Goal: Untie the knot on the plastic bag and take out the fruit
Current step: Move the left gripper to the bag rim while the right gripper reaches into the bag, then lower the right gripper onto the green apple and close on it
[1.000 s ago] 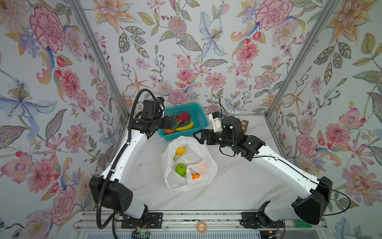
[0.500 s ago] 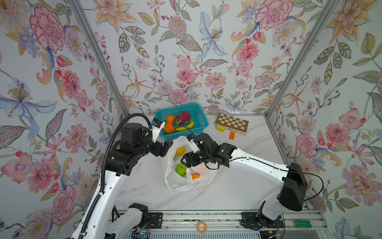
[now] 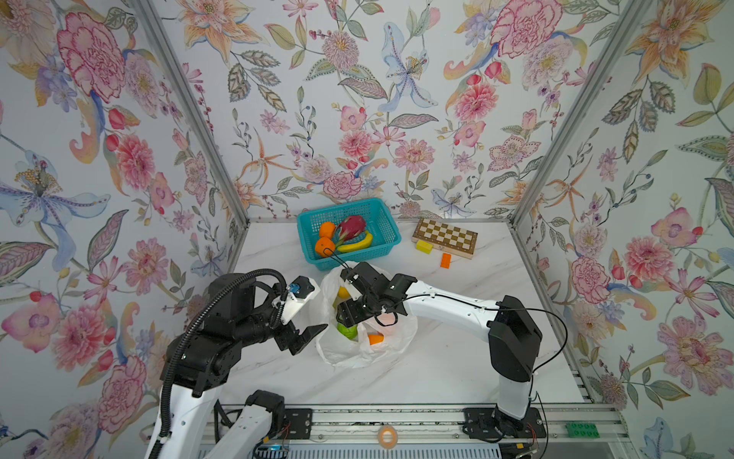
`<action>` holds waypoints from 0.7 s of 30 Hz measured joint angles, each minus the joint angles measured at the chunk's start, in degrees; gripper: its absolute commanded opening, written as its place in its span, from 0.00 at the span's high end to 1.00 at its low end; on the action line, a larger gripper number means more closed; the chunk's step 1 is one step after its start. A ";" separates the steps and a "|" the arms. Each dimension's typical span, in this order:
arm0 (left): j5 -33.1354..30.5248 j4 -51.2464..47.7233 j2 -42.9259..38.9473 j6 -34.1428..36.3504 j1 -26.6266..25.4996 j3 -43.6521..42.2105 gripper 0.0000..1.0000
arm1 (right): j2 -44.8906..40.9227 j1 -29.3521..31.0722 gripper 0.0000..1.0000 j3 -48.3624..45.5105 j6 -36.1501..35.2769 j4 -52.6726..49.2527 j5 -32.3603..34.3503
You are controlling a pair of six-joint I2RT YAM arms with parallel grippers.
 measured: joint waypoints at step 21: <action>-2.03 -9.35 3.04 8.70 0.00 3.76 0.07 | 11.63 0.70 0.40 7.41 -5.31 -5.09 1.64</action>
